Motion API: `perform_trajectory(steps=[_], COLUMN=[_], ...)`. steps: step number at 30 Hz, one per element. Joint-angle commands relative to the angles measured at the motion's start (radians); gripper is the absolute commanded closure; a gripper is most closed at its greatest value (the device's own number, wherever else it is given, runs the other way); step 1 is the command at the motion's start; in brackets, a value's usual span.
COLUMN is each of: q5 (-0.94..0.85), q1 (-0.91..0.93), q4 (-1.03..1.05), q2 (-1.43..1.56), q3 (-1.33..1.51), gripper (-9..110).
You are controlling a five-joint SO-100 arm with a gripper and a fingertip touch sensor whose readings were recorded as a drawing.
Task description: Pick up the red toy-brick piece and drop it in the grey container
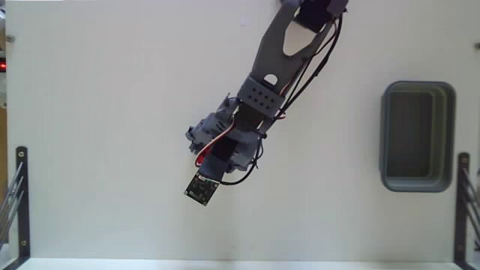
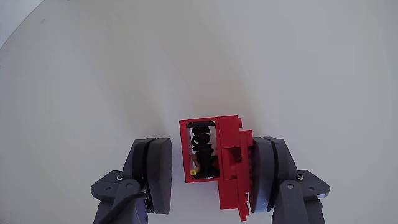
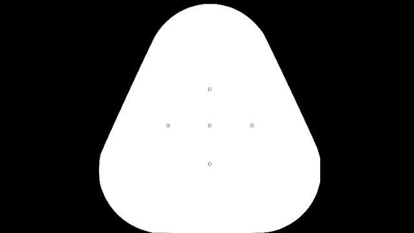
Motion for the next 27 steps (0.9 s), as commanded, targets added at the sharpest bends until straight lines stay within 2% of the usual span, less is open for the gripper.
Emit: perform_trajectory(steps=[1,27], q5=[0.002,0.002], q1=[0.011,0.011], q4=[-0.019,-0.019], q2=[0.036,0.036], q3=[-0.005,-0.005], gripper=[31,39])
